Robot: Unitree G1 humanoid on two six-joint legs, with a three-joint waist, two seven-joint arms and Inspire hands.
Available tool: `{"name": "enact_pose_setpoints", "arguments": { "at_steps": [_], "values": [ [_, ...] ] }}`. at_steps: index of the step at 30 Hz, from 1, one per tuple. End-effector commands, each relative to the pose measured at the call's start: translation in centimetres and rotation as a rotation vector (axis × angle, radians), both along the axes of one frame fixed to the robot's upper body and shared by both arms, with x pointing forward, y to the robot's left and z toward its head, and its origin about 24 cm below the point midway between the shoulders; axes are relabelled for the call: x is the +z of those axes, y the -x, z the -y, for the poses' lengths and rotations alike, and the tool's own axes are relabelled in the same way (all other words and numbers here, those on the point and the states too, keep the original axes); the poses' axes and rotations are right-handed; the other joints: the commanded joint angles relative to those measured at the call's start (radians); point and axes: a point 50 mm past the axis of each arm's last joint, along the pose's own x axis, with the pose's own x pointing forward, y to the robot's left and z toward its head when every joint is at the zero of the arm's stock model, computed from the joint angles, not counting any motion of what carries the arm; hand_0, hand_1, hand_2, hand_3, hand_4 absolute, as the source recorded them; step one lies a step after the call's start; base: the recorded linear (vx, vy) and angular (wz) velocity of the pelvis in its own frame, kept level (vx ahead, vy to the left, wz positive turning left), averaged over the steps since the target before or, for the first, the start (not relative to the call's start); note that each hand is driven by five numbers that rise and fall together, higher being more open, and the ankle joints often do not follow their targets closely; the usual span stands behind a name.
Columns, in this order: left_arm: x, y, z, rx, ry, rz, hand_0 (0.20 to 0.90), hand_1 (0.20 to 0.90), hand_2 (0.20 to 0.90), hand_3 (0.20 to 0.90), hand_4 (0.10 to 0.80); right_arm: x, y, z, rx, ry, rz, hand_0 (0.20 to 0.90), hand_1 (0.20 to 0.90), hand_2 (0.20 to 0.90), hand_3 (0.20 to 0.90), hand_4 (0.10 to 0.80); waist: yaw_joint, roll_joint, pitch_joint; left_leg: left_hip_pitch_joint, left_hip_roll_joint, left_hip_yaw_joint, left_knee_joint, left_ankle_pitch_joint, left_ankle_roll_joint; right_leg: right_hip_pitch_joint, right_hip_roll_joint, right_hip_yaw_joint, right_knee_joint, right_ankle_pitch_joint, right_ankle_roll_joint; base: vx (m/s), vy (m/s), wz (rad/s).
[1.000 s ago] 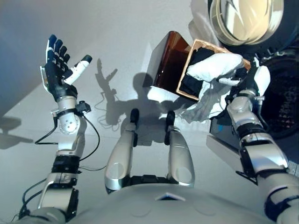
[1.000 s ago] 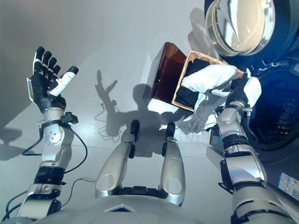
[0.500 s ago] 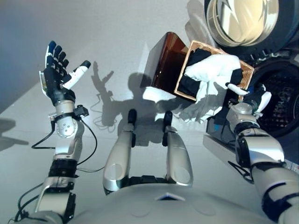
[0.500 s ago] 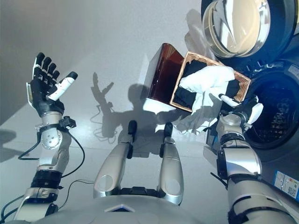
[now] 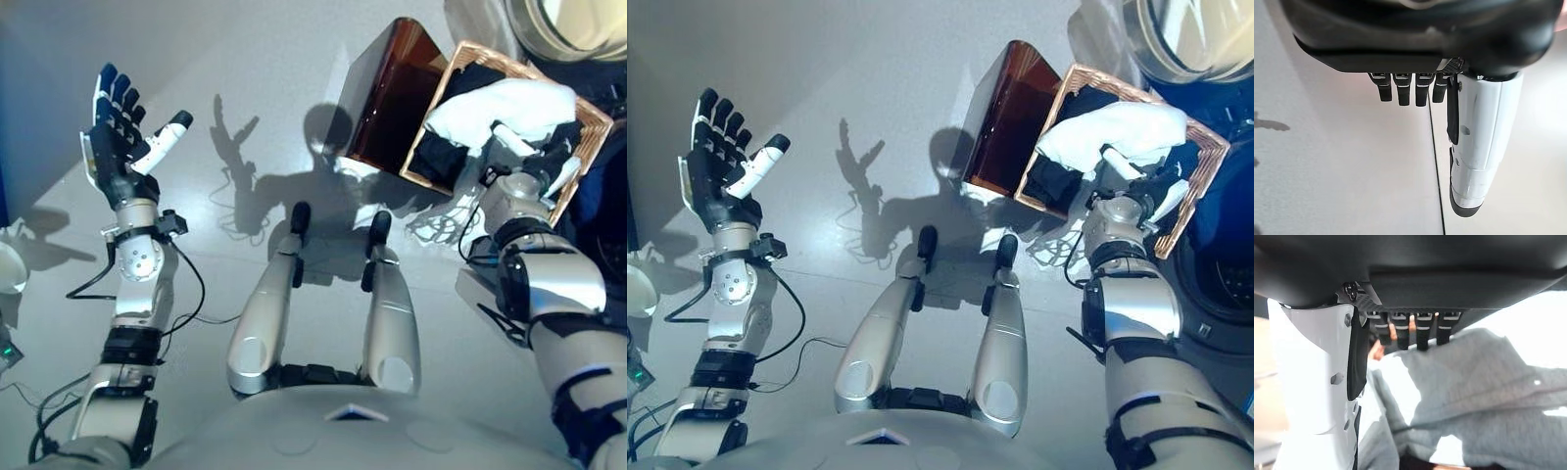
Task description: Pick up the clothes and place them into the washing machine
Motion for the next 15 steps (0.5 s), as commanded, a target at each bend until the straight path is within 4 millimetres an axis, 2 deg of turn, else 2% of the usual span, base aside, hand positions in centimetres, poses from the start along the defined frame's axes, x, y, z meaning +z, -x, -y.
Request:
{"name": "enact_pose_setpoints", "arguments": {
  "at_steps": [1,7,11,12,15],
  "values": [
    [4.9,1.0,-0.7,0.033,-0.047,0.262,0.9,0.9,0.9,0.9,0.8,3.2,0.3,2.7,-0.092,0.128,0.059,0.9,0.9,0.9,0.9,0.8,-0.002,0.022,-0.03,-0.035,-0.019,-0.005,0.097,-0.101,-0.059,-0.011,0.009,0.001,0.028,-0.036,-0.027,0.004,0.017,0.06],
    [5.5,1.0,-0.5,0.039,-0.059,0.289,0.9,0.9,0.9,0.9,0.8,5.0,0.2,3.5,-0.117,0.19,0.026,0.9,0.9,0.9,0.9,0.8,0.006,0.04,-0.022,-0.105,-0.033,-0.007,0.155,-0.115,-0.059,-0.085,0.007,0.001,0.099,-0.054,-0.032,-0.007,0.015,0.12],
    [5.4,0.8,-0.5,0.043,-0.05,0.284,0.9,0.9,0.9,0.9,0.8,5.3,0.3,3.9,-0.125,0.209,0.0,0.9,0.9,0.9,0.9,0.8,0.006,0.047,-0.026,-0.143,-0.037,-0.008,0.179,-0.118,-0.06,-0.125,0.005,0.0,0.13,-0.06,-0.035,-0.034,0.0,0.04],
    [5.8,0.8,-0.8,0.057,-0.055,0.297,0.9,0.9,0.9,0.9,0.8,7.9,-0.1,4.5,-0.129,0.277,0.021,0.9,0.9,0.9,0.9,0.8,0.01,0.05,-0.034,-0.159,-0.037,-0.009,0.179,-0.115,-0.06,-0.147,0.006,0.002,0.144,-0.063,-0.037,-0.011,0.0,0.03],
    [5.8,0.8,-0.9,0.063,-0.056,0.298,0.9,0.9,0.9,0.9,0.8,8.2,-0.6,3.9,-0.111,0.288,0.026,0.9,0.9,0.9,0.9,0.8,0.01,0.055,-0.036,-0.176,-0.04,-0.01,0.19,-0.114,-0.059,-0.163,0.006,0.003,0.157,-0.065,-0.038,-0.017,-0.003,0.05]
  ]
}}
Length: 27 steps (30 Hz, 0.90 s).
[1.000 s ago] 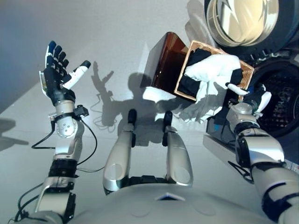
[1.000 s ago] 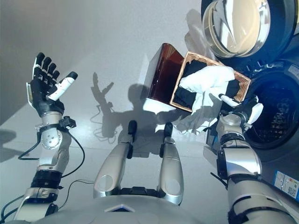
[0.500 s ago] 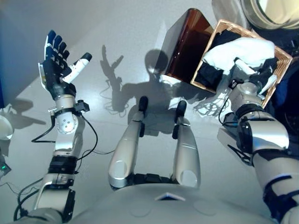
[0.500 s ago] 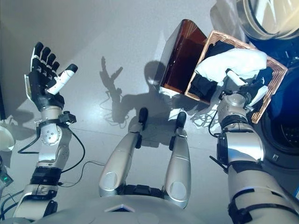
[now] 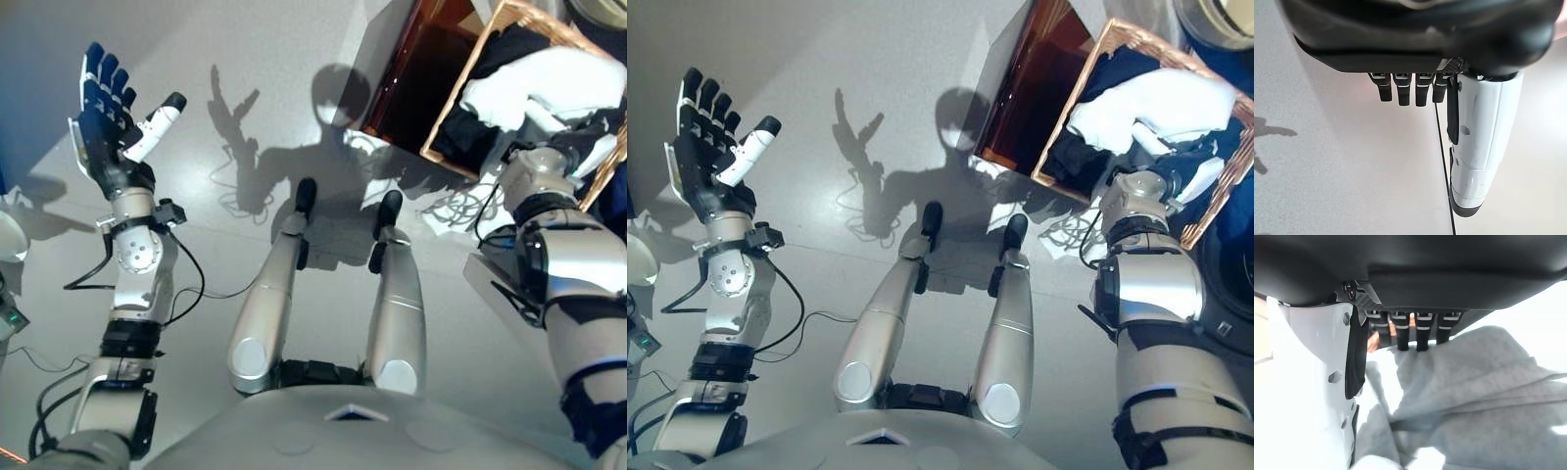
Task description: Pick up the clothes and place them into the washing machine
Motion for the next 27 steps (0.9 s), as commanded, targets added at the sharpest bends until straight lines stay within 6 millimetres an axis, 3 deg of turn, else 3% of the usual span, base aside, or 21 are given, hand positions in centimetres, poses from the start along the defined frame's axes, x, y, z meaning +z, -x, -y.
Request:
{"name": "enact_pose_setpoints", "arguments": {
  "at_steps": [1,2,7,12,18,20,21,22,23,24,25,27],
  "values": [
    [3.6,1.7,-1.1,0.053,-0.049,0.214,0.9,0.9,0.9,0.9,0.8,2.6,0.7,2.2,-0.044,0.196,0.013,0.9,0.9,0.9,0.9,0.8,0.008,0.039,-0.085,-0.026,-0.013,0.001,0.077,-0.098,-0.047,-0.001,0.026,-0.002,-0.005,-0.009,-0.029,-0.03,-0.016,0.05],
    [3.9,1.8,-1.1,0.066,-0.06,0.225,0.9,0.9,0.9,0.9,0.8,2.6,0.5,1.8,-0.031,0.198,0.019,0.2,0.2,0.2,0.2,0.3,0.01,0.044,-0.081,-0.036,-0.012,0.0,0.08,-0.096,-0.047,-0.012,0.029,-0.001,0.004,-0.011,-0.03,-0.03,-0.021,0.03],
    [3.9,1.6,-1.3,0.071,-0.063,0.229,0.9,0.9,0.9,0.9,0.8,2.4,-0.2,0.5,0.003,0.177,0.048,0.2,0.2,0.2,0.2,0.3,0.01,0.048,-0.083,-0.03,-0.01,-0.002,0.065,-0.085,-0.049,-0.011,0.032,0.001,0.004,-0.014,-0.032,-0.008,-0.006,0.01],
    [3.9,1.7,-1.8,0.088,-0.061,0.233,0.9,0.9,0.9,0.9,0.8,1.0,-0.5,-0.8,0.039,0.123,0.084,0.2,0.2,0.2,0.2,0.3,0.005,0.043,-0.102,0.003,-0.005,-0.005,0.035,-0.078,-0.05,0.018,0.038,0.001,-0.014,-0.014,-0.034,0.007,-0.014,-0.01],
    [3.7,1.6,-1.7,0.079,-0.056,0.225,0.9,0.9,0.9,0.9,0.8,1.7,-1.4,-2.2,0.082,0.11,0.152,0.2,0.2,0.2,0.2,0.3,0.007,0.037,-0.121,0.042,-0.001,-0.006,-0.003,-0.069,-0.05,0.053,0.04,-0.001,-0.047,-0.006,-0.034,0.003,-0.002,-0.01],
    [3.4,1.6,-1.6,0.072,-0.052,0.215,0.9,0.9,0.9,0.9,0.8,2.1,-1.8,-3.2,0.103,0.071,0.23,0.2,0.2,0.2,0.2,0.3,0.005,0.031,-0.131,0.079,0.003,-0.006,-0.036,-0.061,-0.05,0.087,0.038,-0.001,-0.077,0.001,-0.031,0.032,-0.004,-0.06],
    [3.5,1.8,-2.2,0.089,-0.07,0.211,0.9,0.9,0.9,0.9,0.8,5.2,-2.2,-2.5,0.107,0.093,0.321,0.2,0.2,0.2,0.2,0.3,0.006,0.024,-0.141,0.09,0.005,-0.007,-0.046,-0.059,-0.052,0.096,0.039,0.001,-0.085,0.003,-0.03,0.029,0.006,-0.06],
    [3.4,2.0,-2.5,0.108,-0.055,0.211,0.9,0.9,0.9,0.9,0.8,4.8,-2.0,-2.7,0.125,0.071,0.385,0.2,0.2,0.2,0.2,0.3,-0.004,0.017,-0.133,0.108,0.009,-0.002,-0.061,-0.055,-0.054,0.112,0.039,0.001,-0.098,0.01,-0.028,0.03,0.004,-0.05],
    [3.1,2.0,-2.4,0.109,-0.041,0.204,0.9,0.9,0.9,0.9,0.8,1.7,-1.2,-2.6,0.121,0.01,0.348,0.2,0.2,0.2,0.2,0.3,-0.014,0.012,-0.13,0.124,0.009,-0.002,-0.071,-0.052,-0.054,0.127,0.038,0.003,-0.109,0.014,-0.026,0.019,0.001,-0.04],
    [3.1,2.1,-2.4,0.107,-0.043,0.2,0.9,0.9,0.9,0.9,0.8,1.4,-1.1,-2.6,0.119,0.007,0.345,0.2,0.2,0.2,0.2,0.3,-0.012,0.011,-0.132,0.128,0.009,-0.002,-0.073,-0.052,-0.053,0.131,0.038,0.003,-0.111,0.014,-0.026,0.033,0.009,0.01],
    [2.5,2.1,-2.1,0.101,-0.027,0.177,0.9,0.9,0.9,0.9,0.8,-1.4,-0.1,-2.6,0.103,-0.053,0.33,0.2,0.2,0.2,0.2,0.3,-0.018,0.008,-0.133,0.15,0.009,-0.002,-0.088,-0.048,-0.053,0.156,0.037,0.002,-0.124,0.017,-0.024,0.037,0.008,0.0],
    [1.4,1.7,-1.7,0.09,0.002,0.138,0.9,0.9,0.9,0.9,0.8,-3.9,0.8,-3.9,0.097,-0.177,0.405,0.2,0.2,0.2,0.2,0.3,-0.028,-0.002,-0.14,0.198,0.007,-0.007,-0.106,-0.047,-0.051,0.217,0.031,0.0,-0.154,0.02,-0.022,0.083,0.009,-0.09]
  ]
}}
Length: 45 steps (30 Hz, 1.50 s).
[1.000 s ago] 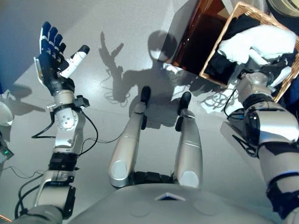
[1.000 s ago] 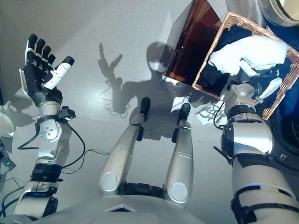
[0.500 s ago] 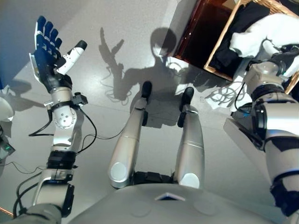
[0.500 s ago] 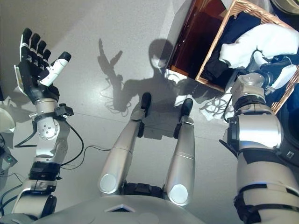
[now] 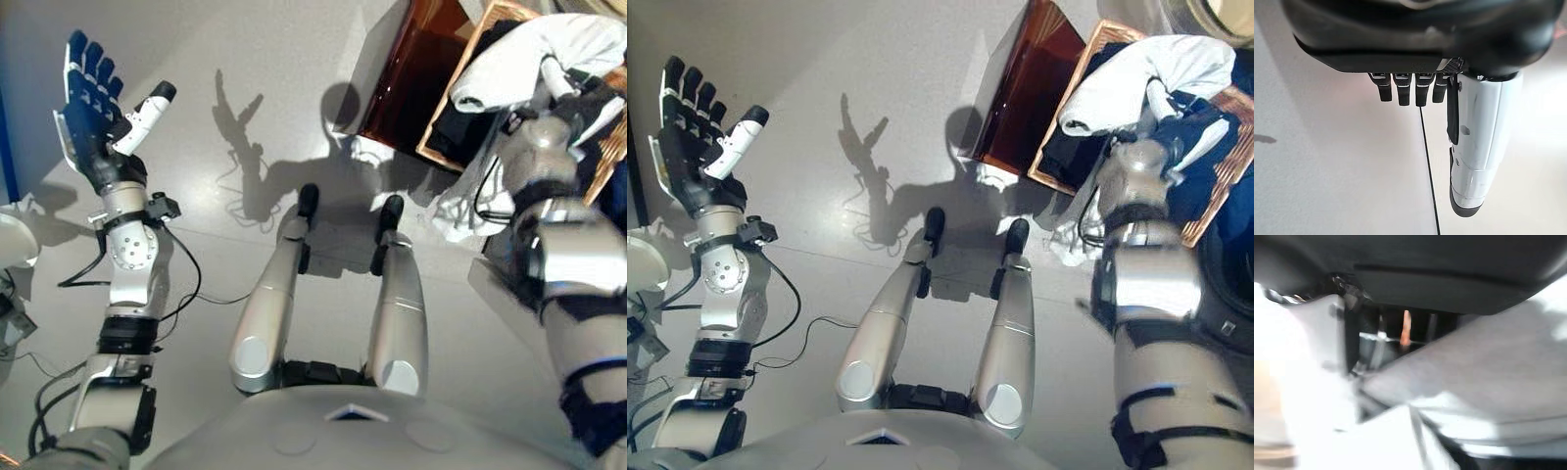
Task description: Pick up the clothes and place them into the washing machine
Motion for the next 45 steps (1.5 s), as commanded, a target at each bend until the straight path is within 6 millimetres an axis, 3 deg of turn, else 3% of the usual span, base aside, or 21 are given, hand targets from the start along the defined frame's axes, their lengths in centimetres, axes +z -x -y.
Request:
{"name": "enact_pose_setpoints", "arguments": {
  "at_steps": [1,10,17,33,39,42,45],
  "values": [
    [1.8,1.0,-1.2,0.05,-0.02,0.139,0.9,0.9,0.9,0.9,0.8,-1.8,0.8,-1.2,-0.007,-0.112,0.142,0.2,0.2,0.2,0.2,0.3,-0.025,-0.02,-0.133,0.063,-0.013,-0.007,-0.02,-0.073,-0.045,0.108,0.015,-0.002,-0.105,0.01,-0.019,0.107,0.002,-0.13],
    [-0.7,1.0,-0.3,0.025,0.025,0.042,0.9,0.9,0.9,0.9,0.8,-8.7,4.8,-3.6,0.024,-0.267,0.092,0.2,0.2,0.2,0.2,0.3,-0.056,-0.066,-0.188,0.317,0.005,-0.012,-0.203,-0.024,-0.044,0.373,-0.003,-0.004,-0.303,0.059,0.005,0.107,0.002,-0.06],
    [-2.1,1.9,-0.7,0.045,0.04,-0.004,0.9,0.9,0.9,0.9,0.8,-10.6,7.3,-4.2,0.038,-0.335,0.161,0.2,0.2,0.2,0.2,0.3,-0.071,-0.082,-0.216,0.426,0.017,-0.004,-0.233,-0.035,-0.041,0.485,-0.001,-0.002,-0.358,0.06,0.01,0.092,-0.007,-0.06],
    [-4.5,3.5,-1.2,0.081,0.134,-0.056,0.9,0.9,0.9,0.9,0.8,-11.2,11.5,-4.8,-0.02,-0.627,0.69,0.2,0.2,0.2,0.2,0.3,-0.101,-0.072,-0.278,0.485,0.028,0.013,-0.295,-0.035,-0.039,0.528,-0.008,0.009,-0.426,0.076,0.02,0.034,0.002,-0.04],
    [-3.9,3.1,-1.1,0.065,0.121,-0.027,0.9,0.9,0.9,0.9,0.8,-10.4,11.2,-5.2,-0.009,-0.649,0.768,0.2,0.2,0.2,0.2,0.3,-0.109,-0.068,-0.245,0.437,0.029,0.014,-0.239,-0.048,-0.04,0.469,0.003,0.02,-0.361,0.052,0.012,-0.079,-0.008,-0.04],
    [-2.2,2.1,-0.6,0.047,0.115,0.05,0.9,0.9,0.9,0.9,0.8,-8.8,10.0,-5.5,-0.013,-0.656,0.848,0.2,0.2,0.2,0.2,0.3,-0.119,-0.059,-0.162,0.32,0.019,0.024,-0.078,-0.085,-0.047,0.361,0.02,0.022,-0.234,0.022,-0.003,-0.228,-0.023,0.05],
    [-1.4,1.9,-0.7,0.048,0.105,0.084,0.9,0.9,0.9,0.9,0.8,-8.0,9.5,-5.7,-0.015,-0.658,0.887,0.2,0.2,0.2,0.2,0.3,-0.123,-0.056,-0.146,0.24,0.017,0.022,0.025,-0.119,-0.053,0.294,0.034,0.02,-0.157,0.003,-0.012,-0.134,-0.041,0.11]
  ]
}}
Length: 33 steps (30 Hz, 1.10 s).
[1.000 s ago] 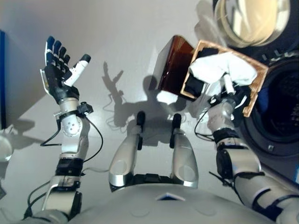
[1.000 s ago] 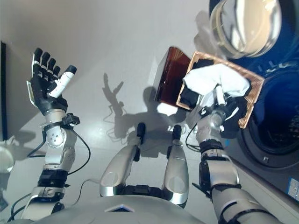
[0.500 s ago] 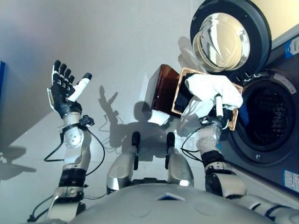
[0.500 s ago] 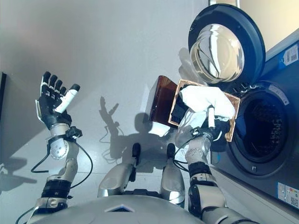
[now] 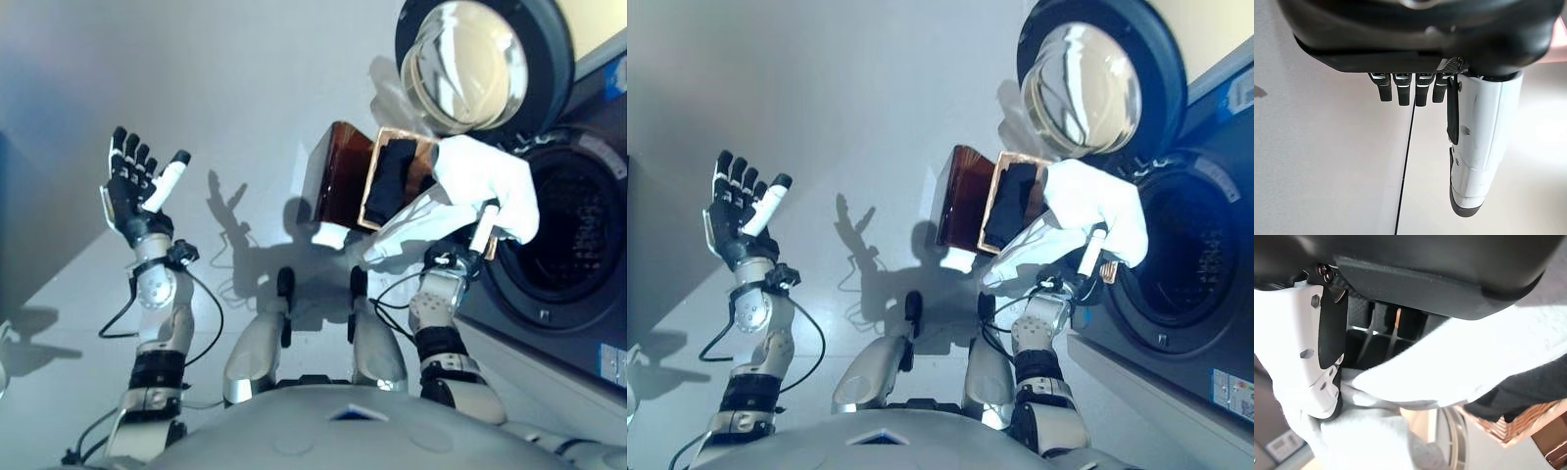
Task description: Pick up the clothes and place them into the washing machine
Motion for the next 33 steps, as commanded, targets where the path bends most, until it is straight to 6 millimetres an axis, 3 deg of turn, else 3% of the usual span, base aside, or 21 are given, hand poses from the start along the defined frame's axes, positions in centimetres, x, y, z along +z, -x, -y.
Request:
{"name": "enact_pose_setpoints", "arguments": {
  "at_steps": [1,9,15,21,27,28,29,30,31,32,33],
  "values": [
    [5.0,0.3,-1.9,0.078,-0.085,0.273,0.9,0.9,0.9,0.9,0.8,6.5,-1.6,2.1,-0.134,0.158,0.324,0.2,0.2,0.2,0.2,0.3,-0.012,0.0,0.003,-0.144,0.01,-0.007,0.287,-0.178,-0.057,-0.12,0.033,0.002,0.182,-0.086,-0.043,-0.074,-0.035,0.01],
    [5.9,0.4,-1.7,0.101,-0.082,0.321,0.9,0.9,0.9,0.9,0.8,8.4,-2.2,2.7,-0.247,0.122,0.413,0.2,0.2,0.2,0.2,0.3,-0.012,0.024,0.006,-0.321,0.051,-0.005,0.565,-0.303,-0.055,-0.304,0.058,-0.014,0.422,-0.174,-0.058,-0.071,-0.024,-0.04],
    [5.4,0.3,-1.4,0.097,-0.072,0.299,0.9,0.9,0.9,0.9,0.8,9.6,-2.6,3.0,-0.344,0.069,0.49,0.2,0.2,0.2,0.2,0.3,-0.011,0.045,0.024,-0.36,0.064,0.002,0.653,-0.347,-0.04,-0.361,0.074,-0.018,0.505,-0.209,-0.064,-0.029,0.001,-0.18],
    [4.6,0.2,-0.8,0.044,-0.079,0.257,0.9,0.9,0.9,0.9,0.8,11.3,-3.4,4.2,-0.43,0.035,0.539,0.2,0.2,0.2,0.2,0.3,-0.012,0.081,0.028,-0.354,0.063,0.046,0.65,-0.361,-0.025,-0.39,0.083,0.019,0.515,-0.207,-0.064,0.001,0.051,-0.2],
    [4.4,0.1,-0.5,0.0,-0.113,0.245,0.9,0.9,0.9,0.9,0.8,13.1,-4.2,7.5,-0.51,0.057,0.496,0.2,0.2,0.2,0.2,0.3,-0.003,0.129,0.005,-0.315,0.049,0.095,0.568,-0.345,-0.018,-0.39,0.077,0.076,0.47,-0.192,-0.063,0.029,0.08,-0.25],
    [4.4,0.3,-0.5,-0.011,-0.123,0.244,0.9,0.9,0.9,0.9,0.8,14.4,-4.3,8.7,-0.53,0.085,0.506,0.2,0.2,0.2,0.2,0.3,0.002,0.148,-0.005,-0.305,0.042,0.108,0.535,-0.336,-0.017,-0.388,0.072,0.091,0.451,-0.187,-0.062,0.03,0.057,-0.12],
    [4.4,0.3,-0.4,-0.012,-0.121,0.245,0.9,0.9,0.9,0.9,0.8,14.5,-4.3,8.8,-0.531,0.087,0.506,0.2,0.2,0.2,0.2,0.3,0.004,0.149,-0.006,-0.303,0.041,0.11,0.531,-0.334,-0.017,-0.388,0.071,0.093,0.449,-0.186,-0.062,0.068,0.116,-0.15],
    [4.3,0.6,-0.8,-0.007,-0.133,0.243,0.9,0.9,0.9,0.9,0.8,16.6,-4.2,10.4,-0.572,0.131,0.529,0.2,0.2,0.2,0.2,0.3,0.01,0.171,-0.017,-0.285,0.032,0.119,0.494,-0.323,-0.017,-0.386,0.066,0.108,0.432,-0.181,-0.061,0.044,0.059,-0.11],
    [4.3,0.6,-0.7,-0.009,-0.13,0.245,0.9,0.9,0.9,0.9,0.8,16.7,-4.2,10.5,-0.574,0.134,0.528,0.2,0.2,0.2,0.2,0.3,0.012,0.172,-0.016,-0.283,0.032,0.121,0.489,-0.321,-0.017,-0.385,0.066,0.11,0.429,-0.18,-0.061,0.082,0.088,-0.16],
    [4.2,0.7,-0.8,-0.01,-0.137,0.24,0.9,0.9,0.9,0.9,0.8,18.6,-4.1,11.9,-0.612,0.16,0.545,0.2,0.2,0.2,0.2,0.3,0.02,0.186,-0.028,-0.269,0.025,0.129,0.46,-0.312,-0.019,-0.381,0.06,0.119,0.415,-0.179,-0.06,0.044,0.029,-0.08],
    [4.2,0.7,-0.8,-0.011,-0.134,0.242,0.9,0.9,0.9,0.9,0.8,18.7,-4.1,12.0,-0.614,0.162,0.544,0.2,0.2,0.2,0.2,0.3,0.022,0.188,-0.028,-0.268,0.024,0.13,0.456,-0.31,-0.019,-0.381,0.06,0.12,0.413,-0.178,-0.059,0.086,0.033,-0.1]
  ]
}}
